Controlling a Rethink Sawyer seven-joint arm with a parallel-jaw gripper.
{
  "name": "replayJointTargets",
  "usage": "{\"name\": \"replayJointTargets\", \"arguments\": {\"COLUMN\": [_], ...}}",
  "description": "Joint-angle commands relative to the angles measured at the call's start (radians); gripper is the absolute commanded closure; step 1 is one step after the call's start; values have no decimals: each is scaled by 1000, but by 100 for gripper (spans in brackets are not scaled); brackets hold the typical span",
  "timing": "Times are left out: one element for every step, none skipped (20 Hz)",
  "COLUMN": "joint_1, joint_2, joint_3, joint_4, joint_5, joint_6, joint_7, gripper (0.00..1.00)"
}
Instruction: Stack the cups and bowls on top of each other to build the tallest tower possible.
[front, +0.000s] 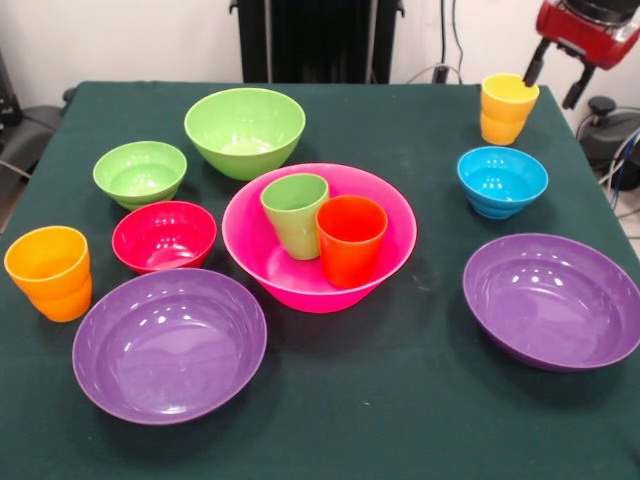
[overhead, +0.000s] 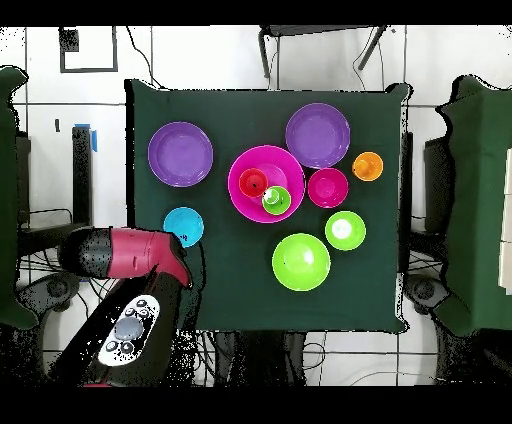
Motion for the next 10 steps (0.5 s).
{"name": "replayJointTargets", "arguments": {"joint_1": [-25,-21,-21,-15,-14,-13,-13,-11,-10,-19], "joint_2": [96,102,106,112,114,116,115,117,116,112], "joint_3": [106,100,100,93,95,98,103,104,111,127], "joint_4": [-56,-64,-67,-72,-69,-65,-60,-59,-53,-45], "joint_5": [17,13,13,8,10,13,16,19,24,37], "joint_6": [136,149,158,163,161,160,158,161,165,174], "joint_7": [158,165,167,171,172,172,170,172,173,170], "gripper": [0,0,0,0,0,0,0,0,0,0]}}
